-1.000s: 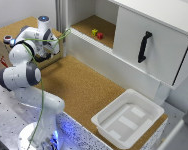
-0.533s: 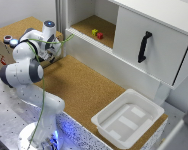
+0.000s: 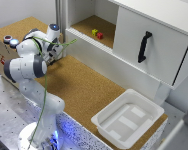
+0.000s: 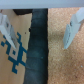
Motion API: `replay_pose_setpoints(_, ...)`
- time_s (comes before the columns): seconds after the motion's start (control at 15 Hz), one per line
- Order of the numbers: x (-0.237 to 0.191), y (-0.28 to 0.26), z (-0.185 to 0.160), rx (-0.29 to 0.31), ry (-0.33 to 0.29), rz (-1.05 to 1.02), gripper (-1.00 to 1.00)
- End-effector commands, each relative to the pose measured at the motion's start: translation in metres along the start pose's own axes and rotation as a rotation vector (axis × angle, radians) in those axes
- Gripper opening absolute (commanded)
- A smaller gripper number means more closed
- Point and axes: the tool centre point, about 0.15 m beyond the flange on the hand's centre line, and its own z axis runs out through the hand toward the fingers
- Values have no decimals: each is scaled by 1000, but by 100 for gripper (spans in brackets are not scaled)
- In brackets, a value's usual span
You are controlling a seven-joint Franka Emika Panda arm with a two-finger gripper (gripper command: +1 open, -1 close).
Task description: Open the cabinet drawer
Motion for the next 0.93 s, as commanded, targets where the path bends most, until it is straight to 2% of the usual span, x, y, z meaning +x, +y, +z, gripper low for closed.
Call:
replay_pose_setpoints(0.0,6,4,21,95,-27,2,-100)
replay_pose_setpoints(0.4,8,5,27,91,-45,-6,-100)
replay_pose_setpoints(0.6,12,3,30,118,-35,-34,-100)
replay_pose_setpoints(0.87,15,11,31,101,-36,-35,-100)
